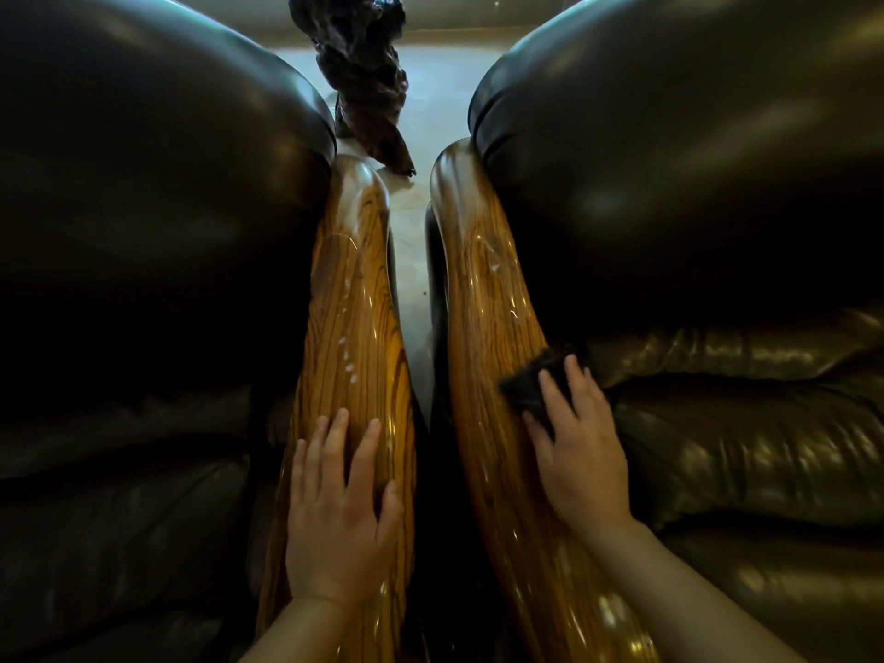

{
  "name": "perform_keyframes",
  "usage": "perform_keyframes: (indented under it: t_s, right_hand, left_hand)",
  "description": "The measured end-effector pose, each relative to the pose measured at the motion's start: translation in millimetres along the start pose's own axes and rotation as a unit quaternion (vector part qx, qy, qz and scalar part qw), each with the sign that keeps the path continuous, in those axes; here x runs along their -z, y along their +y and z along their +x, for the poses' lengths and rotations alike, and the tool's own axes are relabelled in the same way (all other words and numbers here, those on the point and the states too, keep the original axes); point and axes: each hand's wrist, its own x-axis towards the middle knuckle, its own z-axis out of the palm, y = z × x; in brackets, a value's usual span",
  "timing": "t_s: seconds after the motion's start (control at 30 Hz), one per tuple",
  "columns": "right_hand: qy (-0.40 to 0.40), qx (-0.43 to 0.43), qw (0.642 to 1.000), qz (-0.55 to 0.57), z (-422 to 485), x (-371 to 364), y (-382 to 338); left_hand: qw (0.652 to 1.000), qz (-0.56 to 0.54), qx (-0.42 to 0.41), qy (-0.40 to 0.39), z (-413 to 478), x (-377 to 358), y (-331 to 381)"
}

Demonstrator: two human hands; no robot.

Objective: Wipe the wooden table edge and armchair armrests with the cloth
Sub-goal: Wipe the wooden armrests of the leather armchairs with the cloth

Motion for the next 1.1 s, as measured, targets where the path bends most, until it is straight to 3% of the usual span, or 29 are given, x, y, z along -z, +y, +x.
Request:
perform_keyframes:
  t_s: [0.07,0.13,0.33,0.4,0.53,0.6,0.7,0.8,0.87,1.0,1.1]
  right_hand:
    - [0.020,-0.068,0.997,0.023,29.1,-1.4,-15.2]
    - [0.016,-0.069,0.997,0.004,49.0,-3.5,-33.6]
    - [-0.050,0.144,0.987,-0.049,-11.0,-0.8,-6.4]
    - [-0.035,0.112,0.993,-0.033,-5.5,2.1,2.3]
    - [-0.001,-0.055,0.998,0.019,62.4,0.4,-38.8]
    - [-0.007,-0.063,0.998,0.019,91.8,-0.7,-57.7]
    - [-0.018,0.018,0.999,-0.019,80.5,-2.6,-55.9]
    - [-0.050,0.158,0.985,-0.050,21.8,-3.4,-31.4]
    - [-0.066,0.194,0.977,-0.054,2.5,-1.7,-12.4]
    - [-0.005,0.051,0.998,-0.029,57.5,-2.9,-27.1]
    - [-0.005,-0.054,0.998,0.014,117.1,-8.9,-60.3]
  left_hand:
    - [1.000,0.000,0.003,0.002,0.2,-0.3,1.1]
    - [1.000,-0.003,0.006,0.005,1.0,0.0,1.4]
    - [1.000,-0.004,0.007,0.004,0.0,-1.8,-1.1]
    - [1.000,-0.001,0.004,-0.004,0.7,-2.7,-2.1]
    - [1.000,-0.001,0.004,-0.007,0.3,-2.6,-3.8]
    - [1.000,-0.006,0.006,-0.006,1.6,-1.3,-3.1]
    - [1.000,-0.011,0.004,-0.006,1.3,-0.5,-1.1]
    - [1.000,-0.015,-0.001,-0.008,1.6,1.0,-0.7]
    - [1.000,-0.016,0.001,-0.011,2.2,2.1,-1.4]
    - [1.000,-0.028,-0.006,-0.007,2.6,4.4,1.7]
    - [1.000,-0.030,-0.002,-0.003,4.0,4.8,1.6]
